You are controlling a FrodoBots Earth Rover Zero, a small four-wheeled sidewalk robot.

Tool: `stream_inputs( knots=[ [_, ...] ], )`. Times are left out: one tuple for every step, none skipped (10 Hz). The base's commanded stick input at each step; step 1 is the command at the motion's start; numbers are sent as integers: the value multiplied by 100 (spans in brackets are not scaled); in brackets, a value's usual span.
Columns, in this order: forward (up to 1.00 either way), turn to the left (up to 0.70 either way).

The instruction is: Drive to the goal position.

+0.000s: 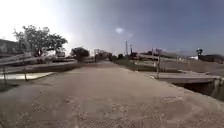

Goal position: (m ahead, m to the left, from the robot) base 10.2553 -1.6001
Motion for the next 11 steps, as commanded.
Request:
stream_inputs(
  knots=[
    [100,-1],
    [100,-2],
    [100,-3],
    [100,-3],
    [100,-3],
    [100,-4],
    [100,-5],
    [100,-6],
    [100,-8],
    [100,-13],
    [100,-15]
  ],
)
